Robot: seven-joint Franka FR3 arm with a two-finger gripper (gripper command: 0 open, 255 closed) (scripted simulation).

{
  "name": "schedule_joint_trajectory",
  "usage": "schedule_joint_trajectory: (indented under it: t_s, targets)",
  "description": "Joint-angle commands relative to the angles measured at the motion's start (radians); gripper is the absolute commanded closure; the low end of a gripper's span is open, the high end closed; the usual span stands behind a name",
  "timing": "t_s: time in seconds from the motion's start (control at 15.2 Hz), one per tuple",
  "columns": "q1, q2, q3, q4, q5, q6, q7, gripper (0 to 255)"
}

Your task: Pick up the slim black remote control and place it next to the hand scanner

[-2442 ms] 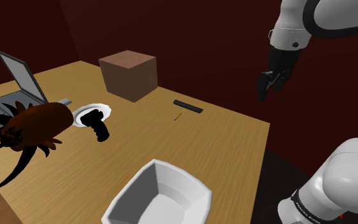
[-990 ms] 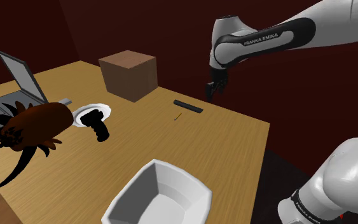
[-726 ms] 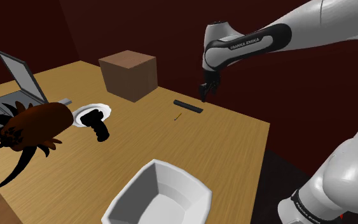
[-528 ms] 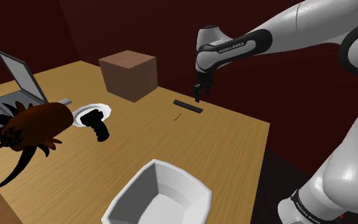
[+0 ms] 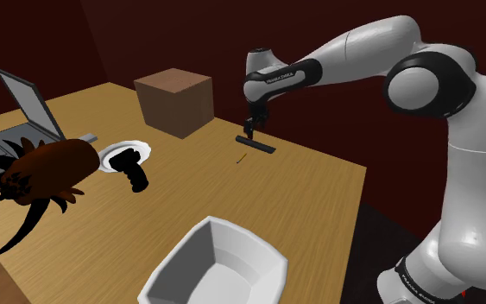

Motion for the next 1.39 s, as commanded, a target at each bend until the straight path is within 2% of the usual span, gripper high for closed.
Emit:
schedule_joint_trajectory:
  t_s: [0.0,0.53,1.06,1.12,1.32]
  targets:
    - [0.004,0.081,0.005,0.093,-0.002,-0.008,-0.012,0]
    - [0.001,0.134,0.003,0.069,-0.005,0.068,-0.011,0]
    - [0.001,0.134,0.003,0.069,-0.005,0.068,-0.011,0]
    - [0.001,0.134,0.003,0.069,-0.005,0.068,-0.011,255]
    - [0.000,0.134,0.003,0.071,-0.005,0.067,-0.012,255]
